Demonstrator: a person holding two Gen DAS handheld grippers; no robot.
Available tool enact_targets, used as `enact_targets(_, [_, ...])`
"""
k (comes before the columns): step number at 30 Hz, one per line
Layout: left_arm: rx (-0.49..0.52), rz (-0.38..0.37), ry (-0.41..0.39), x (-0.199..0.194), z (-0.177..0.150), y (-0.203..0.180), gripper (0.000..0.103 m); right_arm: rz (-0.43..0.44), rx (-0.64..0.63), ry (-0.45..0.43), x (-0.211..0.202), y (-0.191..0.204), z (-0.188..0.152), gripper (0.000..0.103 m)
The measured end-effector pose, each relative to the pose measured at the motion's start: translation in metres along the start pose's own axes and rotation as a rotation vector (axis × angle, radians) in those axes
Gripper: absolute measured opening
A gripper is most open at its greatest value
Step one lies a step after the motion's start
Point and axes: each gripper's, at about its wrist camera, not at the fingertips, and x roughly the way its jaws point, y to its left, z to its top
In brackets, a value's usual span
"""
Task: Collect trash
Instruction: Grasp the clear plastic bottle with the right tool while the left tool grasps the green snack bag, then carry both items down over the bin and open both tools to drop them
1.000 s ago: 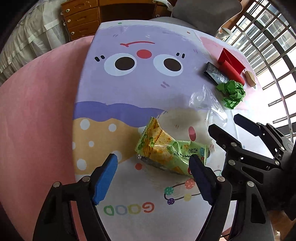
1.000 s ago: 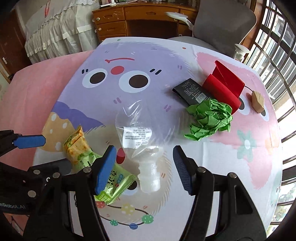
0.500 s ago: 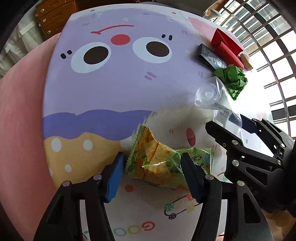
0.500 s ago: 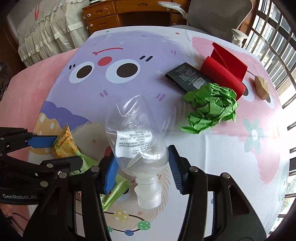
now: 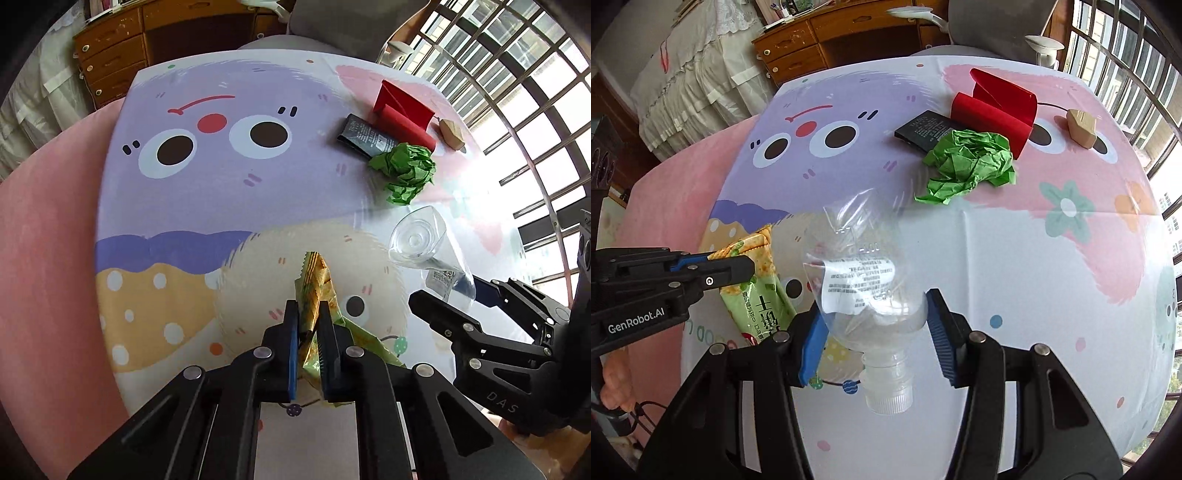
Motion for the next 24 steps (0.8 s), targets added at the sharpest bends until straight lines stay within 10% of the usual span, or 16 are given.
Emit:
enact_targets(14, [-0.104, 0.094, -0.276, -0.108, -0.148, -0.134, 0.008, 0.193, -0.068, -0.045, -0.124, -0.068, -0.13, 0.047])
enact_targets(24, [-0.062, 0.198, -0.285, -0.097, -0.263, -0.247, 0.009, 0.216, -0.063, 0.022, -0.176, -0.14, -0.257, 0.047])
